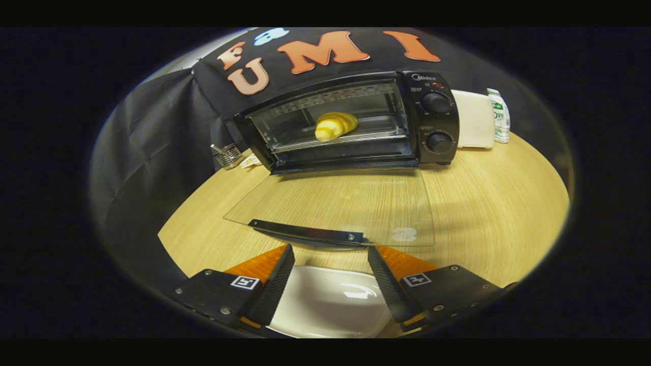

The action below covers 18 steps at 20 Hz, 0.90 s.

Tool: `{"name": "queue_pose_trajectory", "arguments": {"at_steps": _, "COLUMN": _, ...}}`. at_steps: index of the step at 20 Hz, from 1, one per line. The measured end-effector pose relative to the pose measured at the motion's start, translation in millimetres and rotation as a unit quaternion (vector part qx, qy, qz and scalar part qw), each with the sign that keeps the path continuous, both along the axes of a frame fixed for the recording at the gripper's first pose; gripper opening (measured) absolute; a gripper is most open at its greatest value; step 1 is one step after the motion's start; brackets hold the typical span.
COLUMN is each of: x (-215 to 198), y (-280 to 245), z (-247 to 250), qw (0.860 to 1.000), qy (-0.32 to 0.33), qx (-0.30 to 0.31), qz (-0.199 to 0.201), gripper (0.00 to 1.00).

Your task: Open the toaster oven, put the food inside, and close the toaster oven door.

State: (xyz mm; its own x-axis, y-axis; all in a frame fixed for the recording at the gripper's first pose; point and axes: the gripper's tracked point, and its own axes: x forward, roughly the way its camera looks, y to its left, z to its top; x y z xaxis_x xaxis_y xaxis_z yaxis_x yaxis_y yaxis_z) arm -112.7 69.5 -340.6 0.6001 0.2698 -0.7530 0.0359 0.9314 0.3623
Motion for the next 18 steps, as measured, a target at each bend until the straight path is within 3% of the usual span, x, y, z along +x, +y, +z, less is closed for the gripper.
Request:
{"name": "queue_pose_trajectory", "arguments": {"at_steps": 4, "x": 5, "y": 1, "z": 12, "qw": 0.998, "qy": -0.02, "qx": -0.053, "qz": 0.018, "gripper": 0.89}}
{"name": "queue_pose_trajectory", "arguments": {"at_steps": 10, "x": 18, "y": -6, "z": 37, "qw": 0.993, "qy": -0.075, "qx": -0.084, "qz": 0.033, "gripper": 0.92}}
{"name": "queue_pose_trajectory", "arguments": {"at_steps": 16, "x": 52, "y": -10, "z": 81, "qw": 0.989, "qy": -0.141, "qx": -0.044, "qz": -0.011, "gripper": 0.94}}
{"name": "queue_pose_trajectory", "arguments": {"at_steps": 18, "x": 63, "y": -5, "z": 88, "qw": 0.985, "qy": -0.161, "qx": -0.06, "qz": -0.014, "gripper": 0.93}}
